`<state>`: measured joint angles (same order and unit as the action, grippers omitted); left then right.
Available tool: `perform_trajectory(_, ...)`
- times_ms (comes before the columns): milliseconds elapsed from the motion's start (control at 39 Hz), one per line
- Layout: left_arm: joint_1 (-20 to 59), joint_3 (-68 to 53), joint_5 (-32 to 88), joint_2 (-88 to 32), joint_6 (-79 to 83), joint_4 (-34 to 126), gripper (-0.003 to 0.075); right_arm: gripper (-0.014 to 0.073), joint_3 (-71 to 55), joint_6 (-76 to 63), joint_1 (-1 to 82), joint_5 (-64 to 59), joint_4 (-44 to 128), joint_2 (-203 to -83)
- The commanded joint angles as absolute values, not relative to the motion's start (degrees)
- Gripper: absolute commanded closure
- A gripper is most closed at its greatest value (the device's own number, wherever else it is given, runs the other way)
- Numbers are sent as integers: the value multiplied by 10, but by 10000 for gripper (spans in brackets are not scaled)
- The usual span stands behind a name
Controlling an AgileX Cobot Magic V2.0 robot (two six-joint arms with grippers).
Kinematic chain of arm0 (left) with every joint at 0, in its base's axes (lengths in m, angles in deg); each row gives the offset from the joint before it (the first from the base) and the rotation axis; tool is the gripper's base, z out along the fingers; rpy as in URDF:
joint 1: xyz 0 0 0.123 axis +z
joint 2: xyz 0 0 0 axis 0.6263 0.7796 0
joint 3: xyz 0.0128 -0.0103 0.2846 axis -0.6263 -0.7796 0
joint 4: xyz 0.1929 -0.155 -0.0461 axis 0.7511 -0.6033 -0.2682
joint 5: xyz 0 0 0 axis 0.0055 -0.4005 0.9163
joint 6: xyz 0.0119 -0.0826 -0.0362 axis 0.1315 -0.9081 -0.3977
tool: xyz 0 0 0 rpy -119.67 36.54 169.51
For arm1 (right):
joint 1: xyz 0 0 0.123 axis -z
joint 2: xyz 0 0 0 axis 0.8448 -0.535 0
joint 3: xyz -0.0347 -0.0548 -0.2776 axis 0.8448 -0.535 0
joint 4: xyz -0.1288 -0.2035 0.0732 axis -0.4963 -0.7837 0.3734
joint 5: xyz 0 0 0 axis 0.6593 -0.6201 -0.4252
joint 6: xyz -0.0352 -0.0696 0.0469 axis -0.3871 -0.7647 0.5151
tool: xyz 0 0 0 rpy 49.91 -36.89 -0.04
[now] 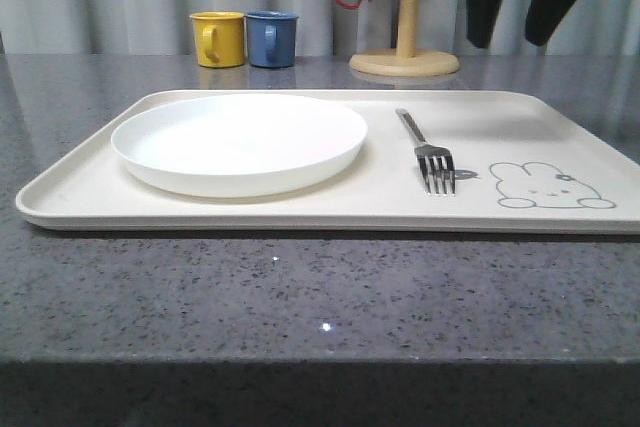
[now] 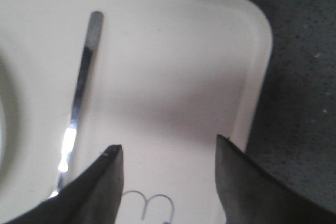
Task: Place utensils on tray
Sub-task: 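Grasp the steel chopsticks with the right gripper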
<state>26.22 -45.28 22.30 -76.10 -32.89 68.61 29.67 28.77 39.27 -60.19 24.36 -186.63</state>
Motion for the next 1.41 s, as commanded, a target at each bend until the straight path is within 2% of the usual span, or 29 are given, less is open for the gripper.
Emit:
perform_trajectory(0, 263, -438, 268, -756, -334, 681, 738, 172, 284, 259, 429, -663, 221, -1810)
perform_trajectory(359, 263, -438, 268, -756, -334, 681, 738, 172, 138, 205, 615, -641, 204, -1738)
perform_trajectory(539, 263, -438, 268, -756, -334, 681, 738, 172, 97, 164, 670, -584, 252, -1738)
perform_trajectory(1001, 263, -438, 268, -756, -334, 681, 738, 175, 89, 147, 692, -565, 273, -1796)
perform_trajectory(1078, 263, -438, 268, -756, -334, 681, 738, 209, 89, 147, 692, -561, 273, -1796)
perform_trajectory(1206, 263, -438, 268, -756, -334, 681, 738, 313, 89, 147, 692, -558, 273, -1796)
perform_trajectory(1386, 263, -438, 268, -756, -334, 681, 738, 321, 89, 147, 692, -557, 273, -1804)
